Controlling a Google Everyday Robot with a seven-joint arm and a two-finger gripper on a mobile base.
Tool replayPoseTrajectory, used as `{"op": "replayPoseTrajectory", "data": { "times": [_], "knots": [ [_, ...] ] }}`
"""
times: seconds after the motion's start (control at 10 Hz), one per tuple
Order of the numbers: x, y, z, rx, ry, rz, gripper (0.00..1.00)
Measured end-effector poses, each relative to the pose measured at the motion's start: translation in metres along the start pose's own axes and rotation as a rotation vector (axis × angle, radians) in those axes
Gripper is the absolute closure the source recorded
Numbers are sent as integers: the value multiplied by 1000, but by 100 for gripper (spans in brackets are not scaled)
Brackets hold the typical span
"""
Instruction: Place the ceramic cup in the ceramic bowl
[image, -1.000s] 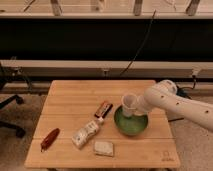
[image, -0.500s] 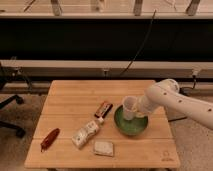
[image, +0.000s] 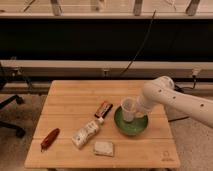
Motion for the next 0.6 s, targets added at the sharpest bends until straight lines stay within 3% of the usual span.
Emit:
{"op": "replayPoseTrajectory", "data": {
  "times": [0.5, 0.6],
  "knots": [
    [3, 1, 0, 4, 2, 3, 23],
    [4, 1, 0, 5, 3, 2, 20]
  ]
}}
